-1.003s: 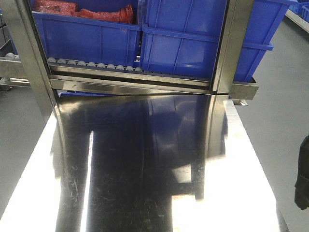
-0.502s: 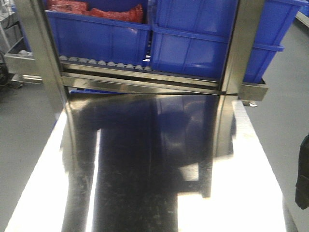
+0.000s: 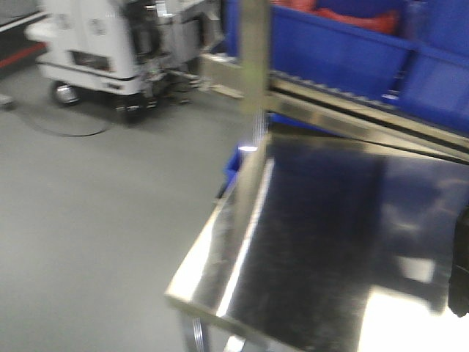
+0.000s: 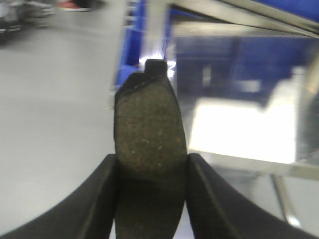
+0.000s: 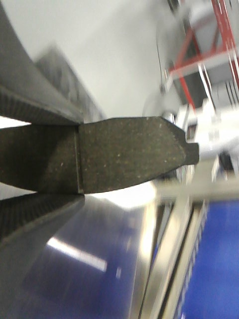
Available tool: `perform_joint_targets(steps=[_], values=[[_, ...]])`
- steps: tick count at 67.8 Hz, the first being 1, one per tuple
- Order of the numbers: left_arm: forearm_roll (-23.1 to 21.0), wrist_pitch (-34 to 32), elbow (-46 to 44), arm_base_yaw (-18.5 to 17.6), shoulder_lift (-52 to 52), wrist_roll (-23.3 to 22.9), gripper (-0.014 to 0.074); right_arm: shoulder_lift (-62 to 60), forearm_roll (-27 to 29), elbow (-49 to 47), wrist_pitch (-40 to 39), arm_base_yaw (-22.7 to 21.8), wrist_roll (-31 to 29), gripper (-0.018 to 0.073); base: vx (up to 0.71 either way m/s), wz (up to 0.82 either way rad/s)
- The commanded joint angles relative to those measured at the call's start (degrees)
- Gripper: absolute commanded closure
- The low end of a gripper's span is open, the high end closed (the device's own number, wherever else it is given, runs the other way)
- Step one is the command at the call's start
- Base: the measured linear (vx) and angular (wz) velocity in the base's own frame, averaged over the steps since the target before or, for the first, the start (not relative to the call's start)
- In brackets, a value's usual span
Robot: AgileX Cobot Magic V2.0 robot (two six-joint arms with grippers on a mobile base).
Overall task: Move and align brake pads A on conveyor
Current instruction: 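Turn the base away from the steel table into the aisle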
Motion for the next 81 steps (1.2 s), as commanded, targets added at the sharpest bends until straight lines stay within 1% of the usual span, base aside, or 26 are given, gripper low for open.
perform_joint_targets(steps=[1, 25, 60, 81], values=[[-0.34, -5.03, -1.54, -0.16, 0.55, -0.49, 0.0603, 0.38, -0.51, -1.84, -5.6, -0.27, -0.16, 0.0564, -0.16, 1.04], [-0.39, -5.03, -1.54, -0.16, 0.55, -0.49, 0.0603, 0.38, -0.51, -1.84, -5.6, -0.27, -0.16, 0.0564, -0.19, 0.95], [-0.39, -5.03, -1.54, -0.16, 0.55, -0.49, 0.0603, 0.38, -0.51, -1.84, -5.6, -0.27, -0.16, 0.0564, -0.18, 0.73], [-0.39, -5.03, -1.54, -0.16, 0.55, -0.49, 0.0603, 0.38, -0.51, -1.84, -5.6, -0.27, -0.16, 0.0564, -0.04, 0.73]])
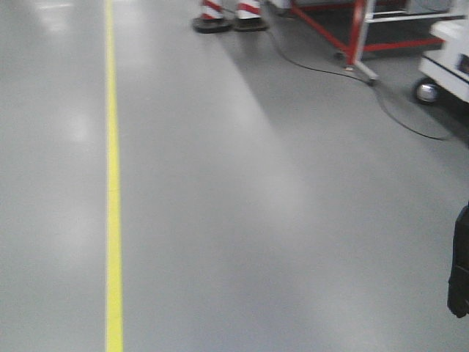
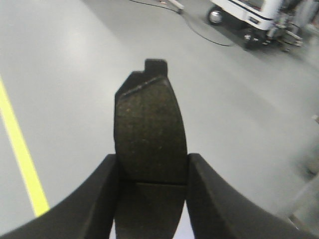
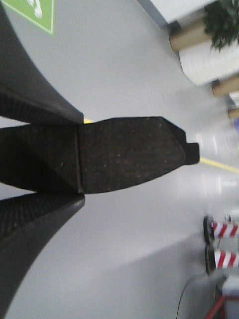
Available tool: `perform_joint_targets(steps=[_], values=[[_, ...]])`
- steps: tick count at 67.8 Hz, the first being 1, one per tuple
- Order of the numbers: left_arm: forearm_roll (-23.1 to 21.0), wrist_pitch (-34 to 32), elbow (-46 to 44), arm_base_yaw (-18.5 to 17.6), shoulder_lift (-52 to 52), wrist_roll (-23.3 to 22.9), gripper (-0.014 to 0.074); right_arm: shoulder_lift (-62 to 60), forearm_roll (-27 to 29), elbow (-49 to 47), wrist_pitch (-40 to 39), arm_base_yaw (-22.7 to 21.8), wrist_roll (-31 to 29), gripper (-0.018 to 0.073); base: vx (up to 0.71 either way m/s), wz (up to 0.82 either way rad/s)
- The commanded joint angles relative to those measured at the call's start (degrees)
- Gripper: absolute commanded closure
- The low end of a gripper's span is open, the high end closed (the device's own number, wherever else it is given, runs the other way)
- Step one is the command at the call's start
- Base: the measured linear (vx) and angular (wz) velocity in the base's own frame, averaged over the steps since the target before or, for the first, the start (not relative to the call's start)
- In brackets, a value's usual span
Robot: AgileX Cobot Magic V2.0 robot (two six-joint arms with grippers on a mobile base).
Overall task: Move and align brake pads A on conveyor
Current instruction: 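Turn the base away from the steel table into the aisle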
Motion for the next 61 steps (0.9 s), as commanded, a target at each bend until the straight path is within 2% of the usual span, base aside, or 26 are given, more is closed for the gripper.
perform_joint_targets(steps=[1, 40, 61], values=[[-0.56, -5.03, -1.54, -0.16, 0.55, -0.49, 0.0603, 0.38, -0.64, -1.84, -5.6, -0.27, -0.16, 0.0564, 0.04, 0.74], [-0.56, -5.03, -1.54, -0.16, 0.55, -0.49, 0.0603, 0.38, -0.64, -1.84, -5.6, -0.27, -0.16, 0.0564, 0.15, 0.6], [-0.61, -4.81, -1.54, -0.16, 0.55, -0.49, 0.0603, 0.38, -0.64, -1.84, -5.6, -0.27, -0.16, 0.0564, 0.36, 0.25]])
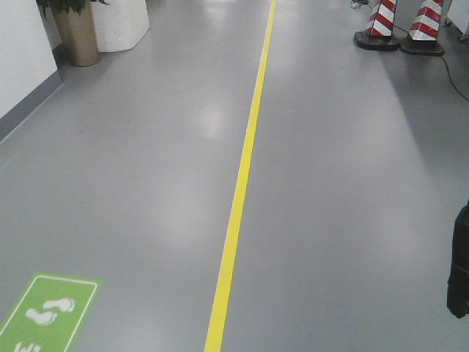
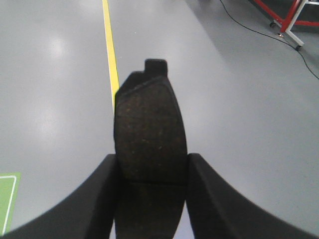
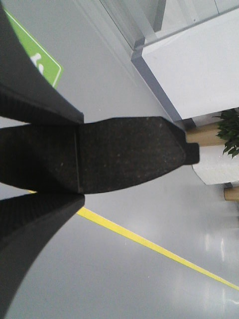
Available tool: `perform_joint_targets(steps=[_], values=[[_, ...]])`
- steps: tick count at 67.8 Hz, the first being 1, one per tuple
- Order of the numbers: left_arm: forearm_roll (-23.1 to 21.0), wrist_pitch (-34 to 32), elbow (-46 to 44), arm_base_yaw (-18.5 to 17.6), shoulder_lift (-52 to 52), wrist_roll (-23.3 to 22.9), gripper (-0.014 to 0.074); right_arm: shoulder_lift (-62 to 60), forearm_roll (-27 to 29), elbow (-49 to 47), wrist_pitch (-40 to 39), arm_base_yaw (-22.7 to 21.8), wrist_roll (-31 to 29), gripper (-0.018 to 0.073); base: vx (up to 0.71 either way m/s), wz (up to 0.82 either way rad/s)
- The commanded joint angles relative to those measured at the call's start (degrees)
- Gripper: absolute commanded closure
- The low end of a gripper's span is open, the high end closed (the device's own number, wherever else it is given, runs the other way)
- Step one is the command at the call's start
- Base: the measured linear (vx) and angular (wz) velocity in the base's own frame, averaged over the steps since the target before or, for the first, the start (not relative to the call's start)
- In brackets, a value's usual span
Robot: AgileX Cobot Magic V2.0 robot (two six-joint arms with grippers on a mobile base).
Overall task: Move and align brake pads A on conveyor
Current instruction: 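Turn the base away from the steel table into the aisle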
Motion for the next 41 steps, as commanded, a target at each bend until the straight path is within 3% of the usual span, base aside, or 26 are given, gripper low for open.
perform_joint_targets(steps=[1, 41], values=[[-0.56, -5.05, -1.54, -0.16, 0.89, -0.49, 0.0603, 0.38, -0.76, -1.84, -5.6, -0.27, -0.16, 0.0564, 0.46, 0.0], [-0.44, -5.05, -1.54, -0.16, 0.89, -0.49, 0.0603, 0.38, -0.76, -1.84, -5.6, -0.27, -0.16, 0.0564, 0.59, -0.26]])
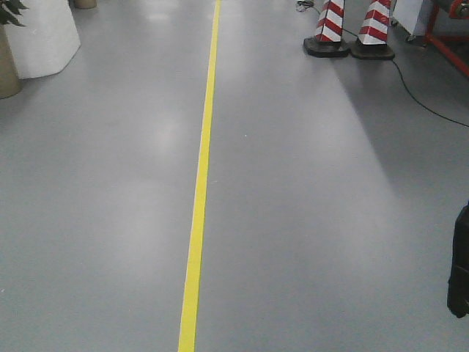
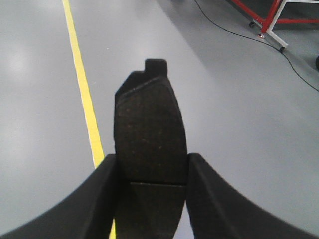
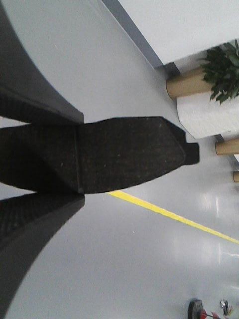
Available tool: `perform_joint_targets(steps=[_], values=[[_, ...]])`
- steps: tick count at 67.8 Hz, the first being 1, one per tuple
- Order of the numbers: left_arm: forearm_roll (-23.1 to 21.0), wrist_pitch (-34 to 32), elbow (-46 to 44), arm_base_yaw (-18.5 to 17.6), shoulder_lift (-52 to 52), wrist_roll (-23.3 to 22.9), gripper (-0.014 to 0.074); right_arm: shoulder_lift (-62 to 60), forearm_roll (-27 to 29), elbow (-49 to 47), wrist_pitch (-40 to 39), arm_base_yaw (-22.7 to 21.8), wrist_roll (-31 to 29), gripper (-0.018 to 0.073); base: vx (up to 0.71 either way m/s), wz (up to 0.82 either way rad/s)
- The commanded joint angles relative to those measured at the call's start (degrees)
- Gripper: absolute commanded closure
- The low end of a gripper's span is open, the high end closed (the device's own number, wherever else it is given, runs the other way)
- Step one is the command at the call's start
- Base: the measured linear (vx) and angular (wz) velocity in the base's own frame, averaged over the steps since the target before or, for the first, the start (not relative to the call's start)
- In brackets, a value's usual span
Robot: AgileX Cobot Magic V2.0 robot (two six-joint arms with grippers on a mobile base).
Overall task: Move and align brake pads A on conveyor
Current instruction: 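Turn the base away from the steel table into the aisle, then drive the base along the aisle past the traffic cones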
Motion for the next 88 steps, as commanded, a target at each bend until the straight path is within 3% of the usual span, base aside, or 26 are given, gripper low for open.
perform_joint_targets(steps=[1, 88], values=[[-0.44, -5.28, -1.54, -0.16, 0.89, -0.49, 0.0603, 0.38, -0.76, -1.84, -5.6, -0.27, -0.16, 0.0564, 0.66, -0.18], [-0.51, -5.33, -1.54, -0.16, 0.89, -0.49, 0.0603, 0.38, -0.76, -1.84, -5.6, -0.27, -0.16, 0.0564, 0.73, -0.02]])
